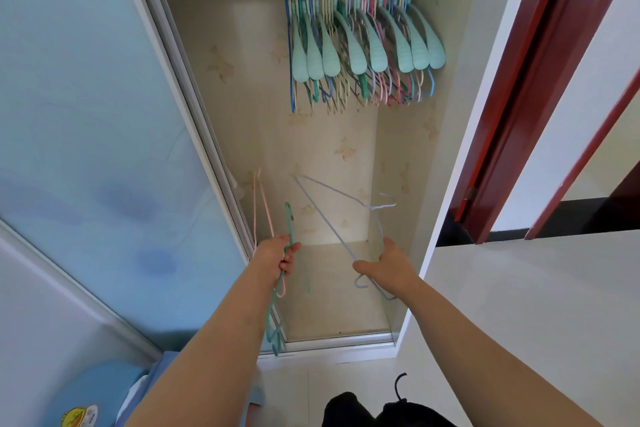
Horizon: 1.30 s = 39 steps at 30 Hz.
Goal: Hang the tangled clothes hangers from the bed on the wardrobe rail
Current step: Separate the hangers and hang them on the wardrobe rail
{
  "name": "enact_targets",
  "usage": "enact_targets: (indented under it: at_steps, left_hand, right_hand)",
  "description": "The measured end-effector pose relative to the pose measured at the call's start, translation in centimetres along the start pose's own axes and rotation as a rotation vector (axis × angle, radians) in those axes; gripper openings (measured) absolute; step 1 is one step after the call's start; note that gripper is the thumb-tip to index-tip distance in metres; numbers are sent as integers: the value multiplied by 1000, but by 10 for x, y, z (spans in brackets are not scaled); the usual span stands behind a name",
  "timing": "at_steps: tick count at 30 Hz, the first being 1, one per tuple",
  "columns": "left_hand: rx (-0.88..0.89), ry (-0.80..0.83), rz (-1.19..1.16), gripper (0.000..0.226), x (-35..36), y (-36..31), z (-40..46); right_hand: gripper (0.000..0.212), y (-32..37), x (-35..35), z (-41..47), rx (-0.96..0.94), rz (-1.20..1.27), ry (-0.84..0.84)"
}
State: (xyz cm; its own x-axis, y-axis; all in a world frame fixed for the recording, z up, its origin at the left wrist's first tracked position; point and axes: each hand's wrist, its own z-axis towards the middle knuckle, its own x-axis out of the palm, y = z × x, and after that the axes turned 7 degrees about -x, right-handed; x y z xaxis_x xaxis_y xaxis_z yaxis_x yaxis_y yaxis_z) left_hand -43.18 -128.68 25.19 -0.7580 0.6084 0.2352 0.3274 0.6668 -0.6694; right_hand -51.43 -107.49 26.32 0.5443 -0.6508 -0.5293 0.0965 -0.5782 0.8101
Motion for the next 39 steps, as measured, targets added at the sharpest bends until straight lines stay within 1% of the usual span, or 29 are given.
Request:
enact_targets:
  at_steps: [2, 3, 4, 5, 7, 8, 9, 11, 14, 18, 21, 24, 26, 30, 32, 34, 36, 39]
  left_hand:
    - [-37, -8, -26, 16, -2, 0, 6]
    - [-53, -15, -35, 16, -2, 1, 8]
    - [-63, -18, -43, 17, -2, 1, 10]
    - [-67, -17, -48, 18, -2, 1, 11]
    - [-70, -6, -59, 18, -2, -1, 10]
    - [-65, 4, -62, 17, -2, -2, 9]
    - [-57, 15, -65, 17, -3, -4, 7]
    - [-30, 26, -65, 16, -5, -11, 3]
    - [-8, 36, -88, 13, -10, -24, 0]
    - [19, 75, -171, 13, -8, -47, -3]
    - [51, 121, -245, 14, -5, -69, -8]
    - [45, 205, -351, 22, -3, -92, -6]
    - [44, 244, -417, 22, 1, -108, -5]
    - [-4, 334, -422, 25, 5, -141, 3]
    - [-39, 414, -461, 20, 7, -153, 11]
    - [-45, 467, -490, 16, 10, -163, 16]
    - [-35, 495, -511, 14, 15, -172, 14]
    - [-9, 571, -569, 13, 21, -189, 9]
  right_hand:
    - [100, -4, 1, -2, 22, -78, -38]
    - [101, -6, 1, -4, 8, -173, -68]
    - [95, -5, 0, -6, -4, -294, -93]
    - [83, -4, 0, -6, -21, -402, -110]
    - [43, 0, -1, -4, -44, -498, -96]
    - [29, 3, 0, -3, -44, -502, -78]
    - [26, 4, 2, 0, -45, -486, -66]
    - [30, 12, 4, 4, -61, -413, -50]
    - [43, 49, 7, 7, -193, -294, -38]
    - [47, 122, 20, 10, -413, -198, 2]
    - [46, 169, 32, 16, -513, -138, 17]
    - [45, 208, 40, 27, -511, -76, 3]
    - [44, 232, 42, 42, -505, -66, -21]
    - [49, 276, 29, 82, -520, -78, -136]
    - [47, 298, 17, 97, -546, -103, -203]
    - [40, 319, 7, 108, -561, -118, -234]
    - [26, 336, -1, 119, -549, -137, -251]
    - [22, 355, -13, 132, -538, -206, -303]
